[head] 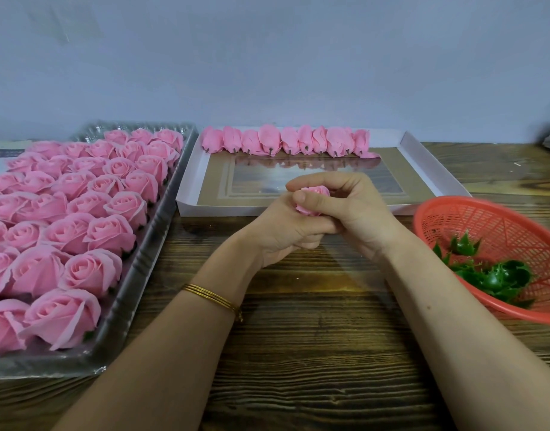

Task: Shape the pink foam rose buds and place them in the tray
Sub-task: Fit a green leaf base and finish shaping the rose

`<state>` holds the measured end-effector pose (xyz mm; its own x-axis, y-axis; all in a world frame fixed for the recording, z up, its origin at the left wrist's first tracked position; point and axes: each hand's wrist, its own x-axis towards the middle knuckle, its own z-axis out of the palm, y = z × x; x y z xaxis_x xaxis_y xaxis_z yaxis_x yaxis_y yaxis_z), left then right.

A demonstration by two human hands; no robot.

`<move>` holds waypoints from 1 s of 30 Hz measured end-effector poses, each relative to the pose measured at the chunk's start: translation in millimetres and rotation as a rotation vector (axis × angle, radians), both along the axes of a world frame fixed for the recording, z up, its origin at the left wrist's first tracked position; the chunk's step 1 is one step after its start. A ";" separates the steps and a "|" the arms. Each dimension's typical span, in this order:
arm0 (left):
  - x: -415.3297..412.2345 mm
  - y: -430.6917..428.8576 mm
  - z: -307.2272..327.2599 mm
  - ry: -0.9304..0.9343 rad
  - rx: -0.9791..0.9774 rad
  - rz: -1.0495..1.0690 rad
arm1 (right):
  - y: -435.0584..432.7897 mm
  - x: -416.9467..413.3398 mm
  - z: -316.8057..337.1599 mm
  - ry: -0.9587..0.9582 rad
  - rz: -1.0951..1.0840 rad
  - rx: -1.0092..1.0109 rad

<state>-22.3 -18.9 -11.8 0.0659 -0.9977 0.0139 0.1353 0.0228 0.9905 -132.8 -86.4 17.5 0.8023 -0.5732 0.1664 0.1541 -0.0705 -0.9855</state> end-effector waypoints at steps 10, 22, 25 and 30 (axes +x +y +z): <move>2.0 0.6 0.8 0.041 -0.060 0.011 | 3.7 1.5 -3.9 0.021 0.028 0.089; -1.5 1.6 6.3 -0.008 -0.078 0.232 | -2.0 7.5 6.3 -0.099 -0.293 0.175; -3.6 2.7 7.4 -0.033 -0.078 0.251 | -1.0 9.2 5.5 -0.071 -0.268 0.185; -5.6 2.3 7.2 -0.041 -0.071 0.282 | -0.4 9.6 1.7 -0.003 -0.228 0.127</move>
<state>-27.9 -16.6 -4.7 0.3383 -0.9366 0.0915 0.0734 0.1232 0.9897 -123.2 -86.8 19.2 0.6493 -0.7559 0.0837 0.1513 0.0206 -0.9883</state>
